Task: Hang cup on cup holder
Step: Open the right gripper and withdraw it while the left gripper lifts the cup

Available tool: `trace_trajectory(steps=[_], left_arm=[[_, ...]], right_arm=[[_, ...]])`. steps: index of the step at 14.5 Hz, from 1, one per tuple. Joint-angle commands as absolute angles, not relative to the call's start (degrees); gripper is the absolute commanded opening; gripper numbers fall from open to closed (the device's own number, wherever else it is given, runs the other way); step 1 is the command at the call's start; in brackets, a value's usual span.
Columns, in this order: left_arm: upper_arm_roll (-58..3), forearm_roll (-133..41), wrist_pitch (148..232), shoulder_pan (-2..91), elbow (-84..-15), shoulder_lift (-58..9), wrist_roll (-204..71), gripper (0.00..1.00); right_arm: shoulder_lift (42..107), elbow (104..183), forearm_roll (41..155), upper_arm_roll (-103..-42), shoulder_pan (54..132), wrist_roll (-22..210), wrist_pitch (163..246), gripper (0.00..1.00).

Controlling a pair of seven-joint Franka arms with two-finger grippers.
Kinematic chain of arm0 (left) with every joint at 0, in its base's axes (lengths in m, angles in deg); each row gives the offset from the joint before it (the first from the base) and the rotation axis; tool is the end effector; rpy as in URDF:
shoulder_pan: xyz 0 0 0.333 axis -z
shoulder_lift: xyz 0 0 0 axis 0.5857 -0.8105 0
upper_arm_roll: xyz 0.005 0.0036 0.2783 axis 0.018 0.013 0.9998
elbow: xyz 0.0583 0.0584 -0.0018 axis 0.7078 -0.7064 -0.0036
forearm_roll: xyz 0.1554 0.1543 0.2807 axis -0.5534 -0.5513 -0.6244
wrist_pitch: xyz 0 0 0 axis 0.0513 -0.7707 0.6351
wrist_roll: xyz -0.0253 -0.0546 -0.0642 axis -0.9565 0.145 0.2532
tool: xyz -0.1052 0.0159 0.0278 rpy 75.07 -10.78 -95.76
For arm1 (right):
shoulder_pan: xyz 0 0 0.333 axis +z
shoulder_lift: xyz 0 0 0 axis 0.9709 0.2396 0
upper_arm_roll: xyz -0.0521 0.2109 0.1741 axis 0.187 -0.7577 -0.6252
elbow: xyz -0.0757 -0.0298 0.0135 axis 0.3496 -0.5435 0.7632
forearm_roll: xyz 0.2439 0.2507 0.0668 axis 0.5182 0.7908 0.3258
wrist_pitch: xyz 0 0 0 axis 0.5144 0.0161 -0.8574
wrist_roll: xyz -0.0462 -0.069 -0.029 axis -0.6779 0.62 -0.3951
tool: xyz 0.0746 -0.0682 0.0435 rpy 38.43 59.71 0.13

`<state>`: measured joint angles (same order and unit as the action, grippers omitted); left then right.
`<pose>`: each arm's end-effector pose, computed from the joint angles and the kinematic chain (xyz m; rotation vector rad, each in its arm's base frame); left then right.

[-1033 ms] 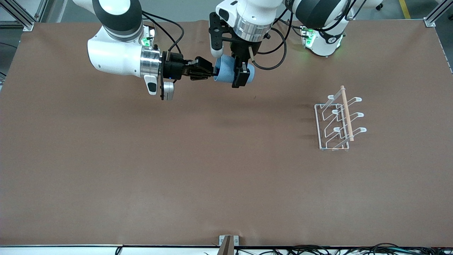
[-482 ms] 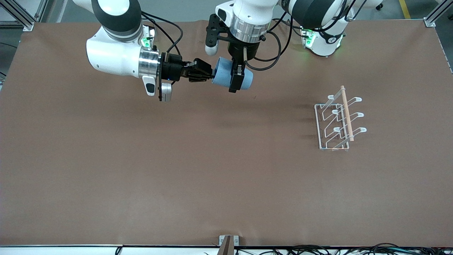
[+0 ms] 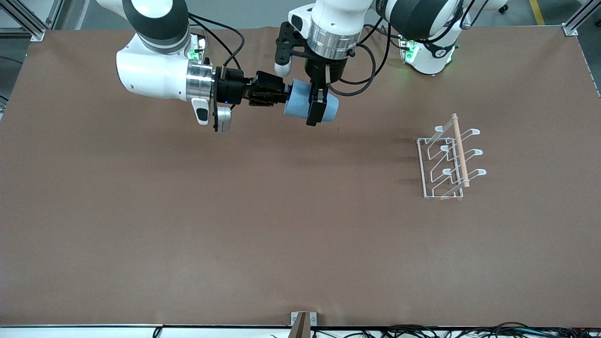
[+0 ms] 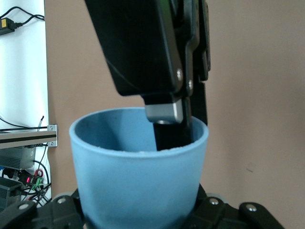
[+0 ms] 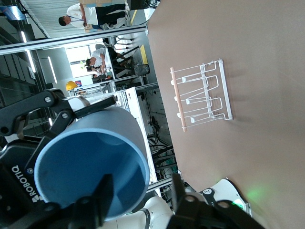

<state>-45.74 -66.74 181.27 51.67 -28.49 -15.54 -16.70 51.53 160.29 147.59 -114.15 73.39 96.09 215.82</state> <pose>0.4272 -0.4394 0.5668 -2.0829 2.2870 -0.4378 0.4420 0.3354 0.4769 -1.8664 0.1823 0.1542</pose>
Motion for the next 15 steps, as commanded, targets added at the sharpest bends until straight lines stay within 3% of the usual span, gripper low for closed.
trace_trajectory(steps=[1,8,15], left_arm=[[-45.86,-67.49,180.12,51.41,-28.73,-14.46,-16.35,0.01],[-43.13,-67.22,172.65,50.71,-30.74,-11.57,-17.32,0.00],[-38.83,-69.50,159.57,50.79,-32.77,-10.07,-16.53,0.00]], right_arm=[[49.72,161.37,149.26,-114.31,72.71,96.11,215.27,1.00],[49.28,162.07,142.79,-110.81,69.63,95.50,214.30,1.00],[46.12,156.28,92.26,-92.63,69.72,81.97,195.86,1.00]])
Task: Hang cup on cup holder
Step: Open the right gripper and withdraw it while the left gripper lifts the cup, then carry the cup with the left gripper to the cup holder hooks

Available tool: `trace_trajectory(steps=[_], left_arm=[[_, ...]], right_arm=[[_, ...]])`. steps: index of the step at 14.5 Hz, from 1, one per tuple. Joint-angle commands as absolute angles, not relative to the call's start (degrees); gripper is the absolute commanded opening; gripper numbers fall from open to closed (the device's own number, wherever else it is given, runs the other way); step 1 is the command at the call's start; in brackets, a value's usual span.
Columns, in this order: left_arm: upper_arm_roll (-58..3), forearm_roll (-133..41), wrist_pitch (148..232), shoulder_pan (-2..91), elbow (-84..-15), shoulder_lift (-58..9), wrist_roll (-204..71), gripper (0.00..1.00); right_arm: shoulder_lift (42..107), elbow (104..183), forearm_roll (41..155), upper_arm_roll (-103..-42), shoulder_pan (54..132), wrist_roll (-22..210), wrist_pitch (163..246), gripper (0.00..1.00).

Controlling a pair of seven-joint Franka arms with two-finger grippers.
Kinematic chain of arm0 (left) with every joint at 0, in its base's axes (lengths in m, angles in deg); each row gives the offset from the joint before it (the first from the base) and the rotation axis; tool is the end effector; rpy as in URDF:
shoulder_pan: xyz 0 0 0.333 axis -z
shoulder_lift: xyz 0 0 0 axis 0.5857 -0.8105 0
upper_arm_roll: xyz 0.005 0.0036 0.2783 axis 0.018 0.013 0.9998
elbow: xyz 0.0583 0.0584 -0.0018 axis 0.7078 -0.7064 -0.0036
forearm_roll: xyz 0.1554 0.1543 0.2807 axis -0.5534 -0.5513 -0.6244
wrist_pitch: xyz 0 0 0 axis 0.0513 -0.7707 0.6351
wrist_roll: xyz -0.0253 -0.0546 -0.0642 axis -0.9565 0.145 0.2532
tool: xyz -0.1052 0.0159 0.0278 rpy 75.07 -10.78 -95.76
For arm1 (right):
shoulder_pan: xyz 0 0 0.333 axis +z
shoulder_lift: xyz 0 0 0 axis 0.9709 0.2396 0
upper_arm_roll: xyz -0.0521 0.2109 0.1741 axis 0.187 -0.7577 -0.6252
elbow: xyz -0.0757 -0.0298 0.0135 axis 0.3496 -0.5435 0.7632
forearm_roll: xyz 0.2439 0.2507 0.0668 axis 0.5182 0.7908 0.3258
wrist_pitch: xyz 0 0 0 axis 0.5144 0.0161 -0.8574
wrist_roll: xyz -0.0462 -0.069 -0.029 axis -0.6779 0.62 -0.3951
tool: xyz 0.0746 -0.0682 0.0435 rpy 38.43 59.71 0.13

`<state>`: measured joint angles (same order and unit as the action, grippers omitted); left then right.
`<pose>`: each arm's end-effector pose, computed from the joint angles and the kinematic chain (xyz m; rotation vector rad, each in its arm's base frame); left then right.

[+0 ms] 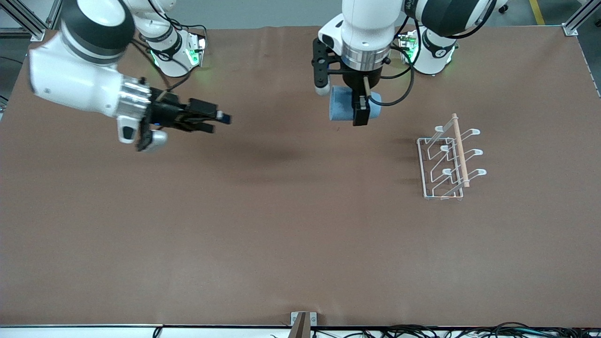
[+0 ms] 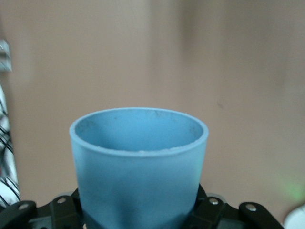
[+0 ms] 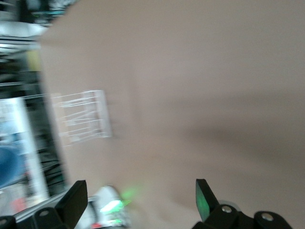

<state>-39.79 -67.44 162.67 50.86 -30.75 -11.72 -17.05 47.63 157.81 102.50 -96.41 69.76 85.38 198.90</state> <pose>0.4363 -0.3663 0.5446 -2.1746 2.1124 0.0622 0.4919 0.1587 0.4866 -2.4818 0.1233 0.1071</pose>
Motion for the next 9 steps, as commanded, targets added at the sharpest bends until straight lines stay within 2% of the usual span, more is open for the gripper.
trace_trajectory(steps=[1,5,9], left_arm=[[-38.48,-71.16,157.55,50.79,-33.30,-10.07,-16.61,0.00],[-38.30,-80.47,153.84,50.88,-41.89,-8.66,-17.05,0.00],[-38.38,-92.86,152.78,50.88,-51.03,-8.13,-17.58,0.00]], right_arm=[[46.29,155.32,87.08,-89.99,69.72,81.96,194.71,1.00],[46.47,153.12,64.65,-82.08,69.90,83.97,194.70,1.00],[46.47,145.04,60.51,-76.35,69.81,90.57,193.39,1.00]])
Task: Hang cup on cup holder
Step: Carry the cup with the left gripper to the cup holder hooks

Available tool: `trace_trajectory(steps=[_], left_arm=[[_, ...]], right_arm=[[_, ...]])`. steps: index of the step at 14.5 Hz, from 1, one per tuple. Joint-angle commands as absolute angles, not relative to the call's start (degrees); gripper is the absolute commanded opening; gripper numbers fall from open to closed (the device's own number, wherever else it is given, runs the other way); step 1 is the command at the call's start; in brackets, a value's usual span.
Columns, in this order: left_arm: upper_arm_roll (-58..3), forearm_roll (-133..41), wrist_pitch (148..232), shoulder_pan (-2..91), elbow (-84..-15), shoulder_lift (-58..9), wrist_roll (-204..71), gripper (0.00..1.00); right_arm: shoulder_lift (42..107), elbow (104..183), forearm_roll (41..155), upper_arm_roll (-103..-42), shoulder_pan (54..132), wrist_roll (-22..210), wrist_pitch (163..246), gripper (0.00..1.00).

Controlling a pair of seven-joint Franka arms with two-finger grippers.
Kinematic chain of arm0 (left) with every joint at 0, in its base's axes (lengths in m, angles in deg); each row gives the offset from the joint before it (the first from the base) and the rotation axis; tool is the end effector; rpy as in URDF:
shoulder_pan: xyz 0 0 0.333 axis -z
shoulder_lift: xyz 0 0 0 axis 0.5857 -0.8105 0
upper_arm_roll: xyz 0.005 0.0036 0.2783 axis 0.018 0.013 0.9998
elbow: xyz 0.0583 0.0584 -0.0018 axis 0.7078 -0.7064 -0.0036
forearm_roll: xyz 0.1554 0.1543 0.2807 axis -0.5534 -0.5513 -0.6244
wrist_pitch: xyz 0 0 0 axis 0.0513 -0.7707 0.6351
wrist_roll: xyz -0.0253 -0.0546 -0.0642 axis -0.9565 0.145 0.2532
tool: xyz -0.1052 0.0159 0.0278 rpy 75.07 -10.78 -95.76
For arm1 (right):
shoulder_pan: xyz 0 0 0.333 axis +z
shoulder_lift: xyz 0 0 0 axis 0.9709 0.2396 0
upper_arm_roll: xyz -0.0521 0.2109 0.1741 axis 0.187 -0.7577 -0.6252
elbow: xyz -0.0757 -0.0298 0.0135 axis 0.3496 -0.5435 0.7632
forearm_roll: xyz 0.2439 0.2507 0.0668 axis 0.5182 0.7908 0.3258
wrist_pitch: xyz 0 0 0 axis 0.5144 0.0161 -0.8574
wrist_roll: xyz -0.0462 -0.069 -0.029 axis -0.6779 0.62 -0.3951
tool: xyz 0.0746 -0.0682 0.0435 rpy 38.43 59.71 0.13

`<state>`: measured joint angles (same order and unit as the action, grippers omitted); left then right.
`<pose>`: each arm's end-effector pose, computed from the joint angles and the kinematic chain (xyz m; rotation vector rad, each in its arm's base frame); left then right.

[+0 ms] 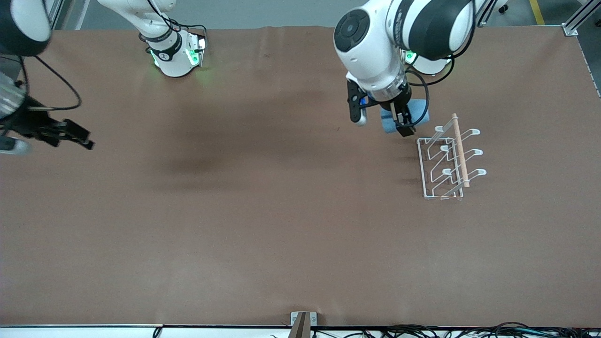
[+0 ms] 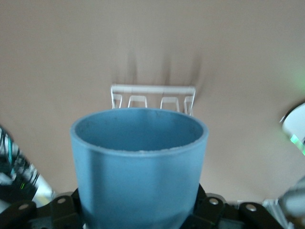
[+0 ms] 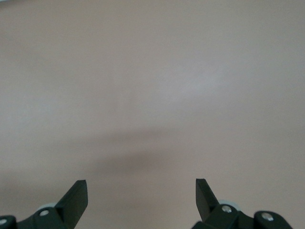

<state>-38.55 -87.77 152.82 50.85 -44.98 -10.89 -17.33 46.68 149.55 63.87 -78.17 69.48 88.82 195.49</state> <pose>0.4343 -0.3051 0.4512 -1.8432 1.8293 0.5816 0.5118 -0.0536 0.5395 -3.0901 0.1924 -0.1725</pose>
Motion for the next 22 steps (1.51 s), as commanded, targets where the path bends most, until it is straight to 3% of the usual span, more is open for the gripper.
trace_trajectory(steps=[1,6,9,14,22], left_arm=[[-38.38,-95.41,152.78,50.97,-52.71,-8.31,-17.67,0.00],[-38.38,-106.13,149.28,51.06,-57.38,-10.93,-19.87,0.00],[-38.38,-112.29,147.25,50.97,-57.38,-14.80,-20.04,0.00],[-38.30,-122.57,141.80,50.44,-57.21,-23.23,-25.49,0.00],[-34.87,-131.73,141.00,50.44,-56.86,-30.97,-29.97,0.00]], right_arm=[[46.55,143.46,58.66,-76.25,69.81,90.32,190.86,1.00],[46.82,134.83,58.81,-73.71,70.42,89.88,179.16,1.00],[47.08,133.17,58.99,-69.23,75.95,88.03,178.70,1.00],[47.52,132.28,59.25,-70.89,73.60,88.38,177.12,1.00],[48.05,130.53,59.34,-71.24,75.26,86.36,176.60,1.00]])
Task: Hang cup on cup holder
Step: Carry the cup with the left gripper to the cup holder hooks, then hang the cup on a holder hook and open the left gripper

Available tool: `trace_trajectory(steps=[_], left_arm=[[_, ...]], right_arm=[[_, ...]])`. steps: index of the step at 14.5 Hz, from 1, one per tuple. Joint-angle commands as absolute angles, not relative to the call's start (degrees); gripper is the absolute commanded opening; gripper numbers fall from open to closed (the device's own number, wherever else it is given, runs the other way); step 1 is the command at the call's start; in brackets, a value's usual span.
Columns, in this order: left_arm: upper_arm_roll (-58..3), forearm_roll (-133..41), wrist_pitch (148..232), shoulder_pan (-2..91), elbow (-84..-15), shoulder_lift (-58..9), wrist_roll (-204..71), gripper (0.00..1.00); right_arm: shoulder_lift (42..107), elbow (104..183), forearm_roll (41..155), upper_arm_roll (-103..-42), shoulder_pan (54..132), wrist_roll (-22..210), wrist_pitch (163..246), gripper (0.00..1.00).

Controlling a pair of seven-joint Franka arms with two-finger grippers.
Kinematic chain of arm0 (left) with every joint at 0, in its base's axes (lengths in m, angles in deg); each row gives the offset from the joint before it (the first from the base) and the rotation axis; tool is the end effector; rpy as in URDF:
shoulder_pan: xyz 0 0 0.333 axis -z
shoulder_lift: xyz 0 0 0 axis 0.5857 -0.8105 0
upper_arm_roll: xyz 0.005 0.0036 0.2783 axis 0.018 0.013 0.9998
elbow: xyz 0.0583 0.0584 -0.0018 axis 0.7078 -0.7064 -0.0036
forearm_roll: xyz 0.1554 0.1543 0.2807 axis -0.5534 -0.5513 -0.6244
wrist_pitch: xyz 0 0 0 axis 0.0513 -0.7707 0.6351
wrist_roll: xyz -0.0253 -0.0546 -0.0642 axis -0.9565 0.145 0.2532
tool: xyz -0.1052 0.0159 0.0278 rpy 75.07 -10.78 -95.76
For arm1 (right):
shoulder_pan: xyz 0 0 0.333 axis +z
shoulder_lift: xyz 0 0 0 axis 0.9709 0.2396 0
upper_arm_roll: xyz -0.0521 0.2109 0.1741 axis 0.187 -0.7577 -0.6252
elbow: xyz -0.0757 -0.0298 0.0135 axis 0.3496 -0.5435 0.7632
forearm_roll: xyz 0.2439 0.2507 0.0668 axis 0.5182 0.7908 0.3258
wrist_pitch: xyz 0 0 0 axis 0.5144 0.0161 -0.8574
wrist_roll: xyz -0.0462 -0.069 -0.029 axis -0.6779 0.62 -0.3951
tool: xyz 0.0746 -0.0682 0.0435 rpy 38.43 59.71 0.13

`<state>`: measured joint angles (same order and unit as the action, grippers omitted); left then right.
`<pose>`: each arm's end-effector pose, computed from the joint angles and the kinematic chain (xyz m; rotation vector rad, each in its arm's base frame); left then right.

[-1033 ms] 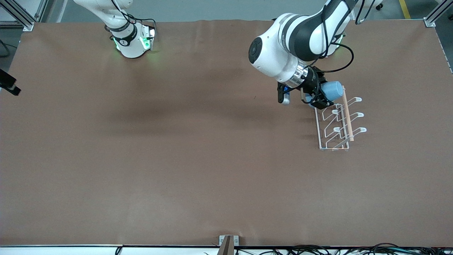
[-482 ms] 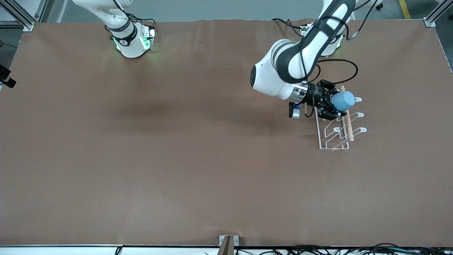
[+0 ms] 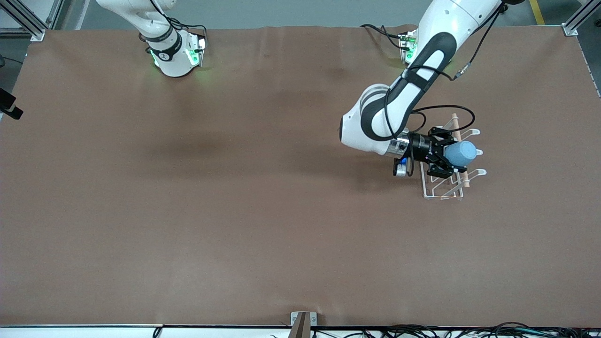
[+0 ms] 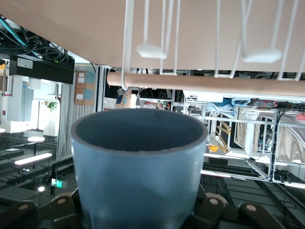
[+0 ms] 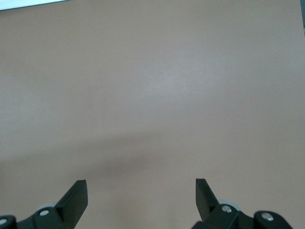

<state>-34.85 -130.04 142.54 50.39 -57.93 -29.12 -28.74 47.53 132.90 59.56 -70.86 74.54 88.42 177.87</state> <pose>0.4779 -0.2128 0.2668 -1.1807 1.3235 0.9267 0.4898 -0.0800 0.6311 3.1051 -0.2514 0.1171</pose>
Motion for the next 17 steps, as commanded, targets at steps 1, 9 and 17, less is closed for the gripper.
trace_trajectory(steps=[1,9,17], left_arm=[[-34.87,-132.95,140.92,50.44,-56.77,-32.20,-30.58,0.00],[-33.90,-136.83,138.81,50.44,-56.15,-38.09,-35.76,0.02],[-33.20,-136.83,138.81,50.62,-56.15,-39.77,-36.65,0.10]], right_arm=[[48.14,130.52,59.43,-71.33,75.00,86.36,176.59,1.00],[48.31,130.87,59.43,-71.60,74.64,86.62,176.59,1.00],[48.31,130.87,59.43,-71.60,74.56,86.97,176.59,1.00]])
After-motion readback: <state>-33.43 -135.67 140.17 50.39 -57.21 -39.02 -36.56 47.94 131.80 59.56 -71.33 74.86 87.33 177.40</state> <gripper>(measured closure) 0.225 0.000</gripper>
